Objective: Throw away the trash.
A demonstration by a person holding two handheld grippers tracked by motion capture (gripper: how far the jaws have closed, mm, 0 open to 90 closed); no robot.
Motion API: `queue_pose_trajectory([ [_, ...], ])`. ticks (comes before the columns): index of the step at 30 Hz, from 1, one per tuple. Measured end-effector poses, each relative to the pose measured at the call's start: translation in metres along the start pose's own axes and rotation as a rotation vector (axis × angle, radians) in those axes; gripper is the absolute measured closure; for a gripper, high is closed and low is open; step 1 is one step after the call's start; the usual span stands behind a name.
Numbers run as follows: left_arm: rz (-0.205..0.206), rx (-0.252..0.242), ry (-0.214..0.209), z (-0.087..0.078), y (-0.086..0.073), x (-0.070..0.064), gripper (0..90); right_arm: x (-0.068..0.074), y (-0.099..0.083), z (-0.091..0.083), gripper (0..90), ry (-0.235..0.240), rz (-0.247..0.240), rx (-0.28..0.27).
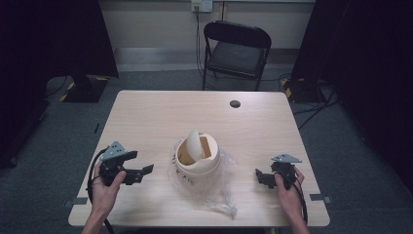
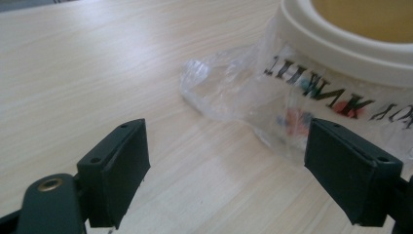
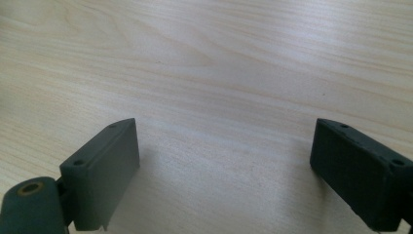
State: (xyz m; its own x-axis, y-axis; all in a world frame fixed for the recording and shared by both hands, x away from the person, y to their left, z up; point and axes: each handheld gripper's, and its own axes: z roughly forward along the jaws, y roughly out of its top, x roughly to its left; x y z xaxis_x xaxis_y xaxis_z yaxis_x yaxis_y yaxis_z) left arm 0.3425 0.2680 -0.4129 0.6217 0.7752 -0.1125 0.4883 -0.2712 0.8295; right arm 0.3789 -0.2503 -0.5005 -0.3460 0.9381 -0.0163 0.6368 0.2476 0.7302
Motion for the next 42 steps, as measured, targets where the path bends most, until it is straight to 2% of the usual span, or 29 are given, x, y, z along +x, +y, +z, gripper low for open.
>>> queue_pose_trajectory([
  [4, -0.031, 0.034, 0.041, -0.003, -0.013, 0.009, 16.2, 0.000, 0.000, 0.000, 9.9, 0.000, 0.000, 0.000],
  [7, -0.068, 0.033, 0.068, -0.006, -0.023, 0.015, 16.2, 0.000, 0.000, 0.000, 10.0, 0.000, 0.000, 0.000],
  [11, -0.091, 0.036, 0.083, -0.008, -0.034, 0.023, 17.2, 0.000, 0.000, 0.000, 10.0, 0.000, 0.000, 0.000],
  [16, -0.140, 0.084, 0.104, -0.002, -0.055, 0.035, 17.2, 0.000, 0.000, 0.000, 10.0, 0.000, 0.000, 0.000],
  [19, -0.107, 0.139, 0.099, 0.005, -0.063, 0.038, 17.2, 0.000, 0.000, 0.000, 10.0, 0.000, 0.000, 0.000],
  [20, -0.110, 0.145, 0.107, 0.007, -0.065, 0.038, 17.2, 0.000, 0.000, 0.000, 10.0, 0.000, 0.000, 0.000],
  [28, -0.113, 0.212, 0.195, 0.018, -0.075, 0.041, 17.2, 0.000, 0.000, 0.000, 9.9, 0.000, 0.000, 0.000],
  [29, -0.104, 0.226, 0.207, 0.021, -0.077, 0.041, 17.2, 0.000, 0.000, 0.000, 10.0, 0.000, 0.000, 0.000],
  [32, -0.071, 0.229, 0.231, 0.023, -0.077, 0.038, 16.6, 0.000, 0.000, 0.000, 10.0, 0.000, 0.000, 0.000],
  [37, -0.062, 0.198, 0.246, 0.024, -0.080, 0.041, 15.0, 0.000, 0.000, 0.000, 10.0, 0.000, 0.000, 0.000],
  [39, -0.074, 0.171, 0.242, 0.026, -0.082, 0.041, 14.2, 0.000, 0.000, 0.000, 9.9, 0.000, 0.000, 0.000],
  [41, -0.061, 0.151, 0.242, 0.027, -0.084, 0.044, 11.3, 0.000, 0.000, 0.000, 9.9, 0.000, 0.000, 0.000],
  [42, -0.067, 0.149, 0.239, 0.028, -0.084, 0.044, 8.6, 0.000, 0.000, 0.000, 10.0, 0.000, 0.000, 0.000],
])
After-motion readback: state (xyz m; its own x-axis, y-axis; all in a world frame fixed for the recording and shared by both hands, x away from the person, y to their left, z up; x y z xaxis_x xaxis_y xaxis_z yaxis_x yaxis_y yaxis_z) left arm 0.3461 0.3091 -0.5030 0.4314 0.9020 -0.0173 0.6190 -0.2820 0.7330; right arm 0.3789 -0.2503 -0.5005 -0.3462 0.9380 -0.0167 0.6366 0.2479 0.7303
